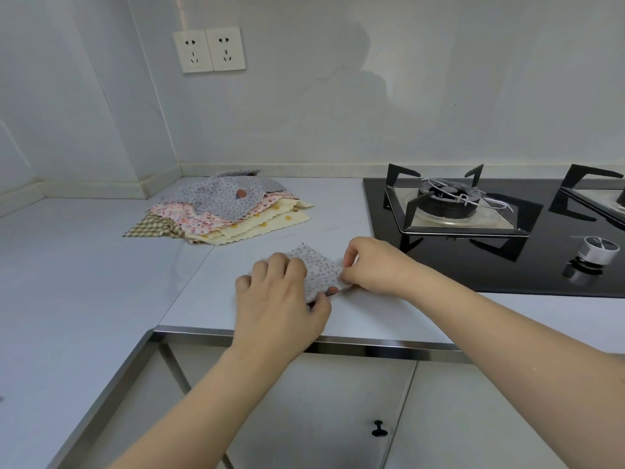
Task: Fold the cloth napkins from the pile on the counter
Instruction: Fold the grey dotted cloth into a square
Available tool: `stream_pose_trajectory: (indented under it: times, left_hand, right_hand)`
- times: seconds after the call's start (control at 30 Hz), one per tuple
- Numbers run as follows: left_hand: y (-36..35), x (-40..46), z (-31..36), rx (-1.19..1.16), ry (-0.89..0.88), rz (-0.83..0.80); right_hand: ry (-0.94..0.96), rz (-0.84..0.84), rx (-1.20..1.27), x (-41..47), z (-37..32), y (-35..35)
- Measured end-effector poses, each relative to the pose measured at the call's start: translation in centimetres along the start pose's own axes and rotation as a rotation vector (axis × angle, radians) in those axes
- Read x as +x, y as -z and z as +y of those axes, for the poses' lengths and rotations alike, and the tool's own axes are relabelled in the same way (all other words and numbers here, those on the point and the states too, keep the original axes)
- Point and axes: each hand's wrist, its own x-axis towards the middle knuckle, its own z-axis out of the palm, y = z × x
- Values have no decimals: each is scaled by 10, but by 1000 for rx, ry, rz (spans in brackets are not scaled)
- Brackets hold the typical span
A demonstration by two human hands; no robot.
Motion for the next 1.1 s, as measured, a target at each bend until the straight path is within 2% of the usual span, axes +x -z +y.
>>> stream_pose_trajectory:
  times: [0.13, 0.23, 0.5, 0.63, 0.8, 0.97, 1.0, 1.03, 1.1]
  left_hand:
    - [1, 3, 0, 102, -82, 80]
    - [2, 4, -3, 185, -127, 64]
    - [12, -1, 6, 220, 101, -133]
    - [11, -7, 2, 203, 104, -206]
    - [24, 0, -1, 192, 65, -459]
    - [52, 5, -10, 188, 27, -834]
    - [56, 12, -16, 162, 50, -830]
    - [58, 22, -22, 105, 94, -759]
    - [54, 44, -31, -37, 210, -518]
  right_hand:
    - [11, 28, 25, -5, 4, -6]
    - [20, 73, -20, -9, 3, -13]
    - [51, 165, -121, -18, -5, -23]
    - [38, 171, -152, -18, -6, -25]
    - [30, 169, -155, -16, -8, -27]
    - [48, 216, -230, -17, 1, -23]
    - [59, 220, -240, -17, 3, -22]
    - [70, 225, -245, -17, 5, -21]
    - [69, 249, -212, -16, 8, -17]
